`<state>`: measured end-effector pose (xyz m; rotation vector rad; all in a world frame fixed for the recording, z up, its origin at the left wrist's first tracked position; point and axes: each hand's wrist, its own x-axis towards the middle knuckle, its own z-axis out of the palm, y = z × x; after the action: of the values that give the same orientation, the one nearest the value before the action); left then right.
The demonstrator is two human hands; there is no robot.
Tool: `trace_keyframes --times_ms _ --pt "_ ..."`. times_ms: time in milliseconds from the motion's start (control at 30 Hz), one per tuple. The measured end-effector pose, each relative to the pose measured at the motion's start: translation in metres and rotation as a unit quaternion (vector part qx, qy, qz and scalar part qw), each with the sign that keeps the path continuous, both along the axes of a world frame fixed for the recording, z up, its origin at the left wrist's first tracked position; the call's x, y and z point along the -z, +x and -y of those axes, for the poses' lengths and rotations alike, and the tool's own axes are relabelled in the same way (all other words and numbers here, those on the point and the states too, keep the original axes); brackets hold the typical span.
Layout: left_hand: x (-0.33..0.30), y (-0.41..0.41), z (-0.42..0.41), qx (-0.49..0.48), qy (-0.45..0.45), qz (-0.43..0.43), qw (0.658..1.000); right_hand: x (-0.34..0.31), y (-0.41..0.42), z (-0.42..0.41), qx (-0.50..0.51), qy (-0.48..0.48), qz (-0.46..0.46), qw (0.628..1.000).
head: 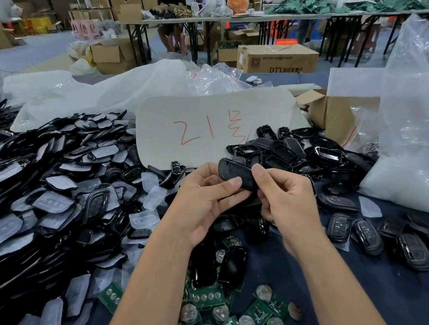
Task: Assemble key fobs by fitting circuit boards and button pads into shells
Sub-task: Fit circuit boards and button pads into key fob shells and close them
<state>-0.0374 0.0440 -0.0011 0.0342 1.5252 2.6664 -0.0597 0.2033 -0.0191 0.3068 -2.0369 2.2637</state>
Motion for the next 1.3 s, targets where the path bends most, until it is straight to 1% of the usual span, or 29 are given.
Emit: trace_keyframes --times_ms 133,267,633,767,867,967,1067,1167,1300 --pt "0.001 0.000 0.001 0.019 -0.024 -0.012 0.999 -0.003 0.002 -0.003 -0.005 -0.012 0.006 1.000" --pt "0.003 0.001 0.001 0.007 -0.046 -0.015 0.999 -0.006 0.003 -0.003 -0.005 -0.001 0.017 1.000" --pt "0.004 0.000 -0.002 -0.005 -0.050 -0.011 0.999 -0.006 0.003 -0.003 -0.019 -0.025 0.027 0.999" --pt "0.001 0.001 -0.003 -0.003 -0.065 0.013 0.998 -0.006 0.003 -0.003 0.012 -0.013 0.041 0.999" --pt "0.000 0.001 -0.006 -0.008 -0.046 0.046 0.998 -0.007 0.003 -0.005 0.021 -0.006 0.052 0.998" --pt "-0.002 0.001 -0.009 -0.014 -0.024 0.059 0.998 -0.010 0.004 -0.009 -0.001 -0.020 0.060 0.998" --pt "-0.003 0.001 -0.013 -0.004 -0.036 0.046 0.998 -0.012 0.004 -0.016 -0.050 -0.048 0.068 0.995" --pt "-0.005 0.002 -0.014 0.009 -0.047 0.034 0.998 -0.014 0.005 -0.021 -0.101 -0.044 0.071 0.991" --pt "-0.005 0.001 -0.014 0.015 -0.042 0.028 0.999 -0.015 0.006 -0.021 -0.135 -0.056 0.066 0.987"
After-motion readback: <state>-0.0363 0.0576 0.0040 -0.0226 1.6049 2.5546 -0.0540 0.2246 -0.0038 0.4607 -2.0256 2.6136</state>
